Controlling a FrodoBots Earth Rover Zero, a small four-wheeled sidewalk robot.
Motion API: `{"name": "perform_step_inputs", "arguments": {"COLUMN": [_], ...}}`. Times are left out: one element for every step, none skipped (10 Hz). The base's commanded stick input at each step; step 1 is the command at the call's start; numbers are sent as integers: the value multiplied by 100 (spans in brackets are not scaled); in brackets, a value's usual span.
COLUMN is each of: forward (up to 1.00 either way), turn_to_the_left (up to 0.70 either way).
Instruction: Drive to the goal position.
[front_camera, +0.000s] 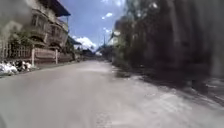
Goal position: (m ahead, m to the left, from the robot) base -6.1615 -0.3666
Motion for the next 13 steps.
{"name": "perform_step_inputs", "arguments": {"forward": [78,78,78,78,79,78,78,77,78,77,77,78,78], "turn_to_the_left": [-31,-31,-31,-31,-32,-31,-34,-36,-33,-39,-39,-31,-31]}}
